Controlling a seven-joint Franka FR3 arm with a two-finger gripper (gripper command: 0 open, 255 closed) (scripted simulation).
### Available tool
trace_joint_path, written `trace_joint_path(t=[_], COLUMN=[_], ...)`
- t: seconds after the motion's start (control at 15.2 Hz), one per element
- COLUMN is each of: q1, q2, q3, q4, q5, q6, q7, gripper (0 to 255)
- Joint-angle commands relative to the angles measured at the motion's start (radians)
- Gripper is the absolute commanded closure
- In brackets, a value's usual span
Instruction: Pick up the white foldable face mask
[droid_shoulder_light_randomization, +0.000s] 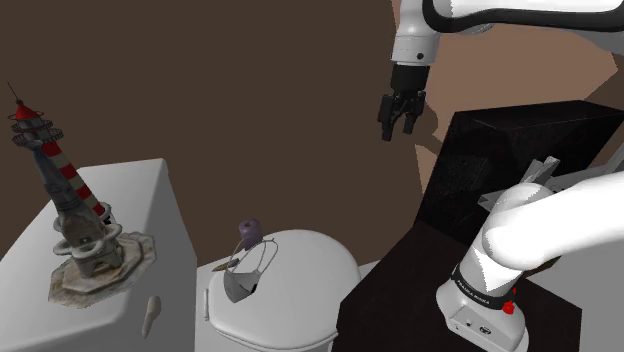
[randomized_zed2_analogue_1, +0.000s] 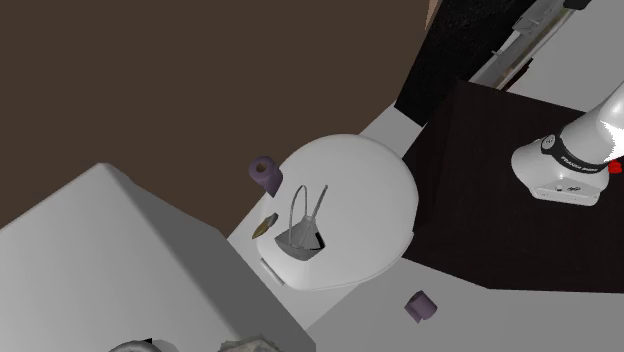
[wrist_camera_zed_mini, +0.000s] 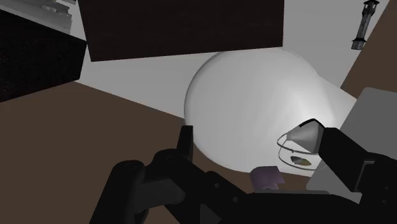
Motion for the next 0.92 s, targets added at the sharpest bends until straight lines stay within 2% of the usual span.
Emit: trace_joint_path(t=[0.0,0.46,0.86], q1=[0.0,0.044,0.086], q2=[0.0,0.001,0.082], q3=[0.0,0.078,0.158], q4=[0.0,-0.205,-0.323], q5=[0.0,0.071,0.133], q6=[0.0,0.293,0.568], q7=[0.0,0.021,0.036], gripper=[0,0,0])
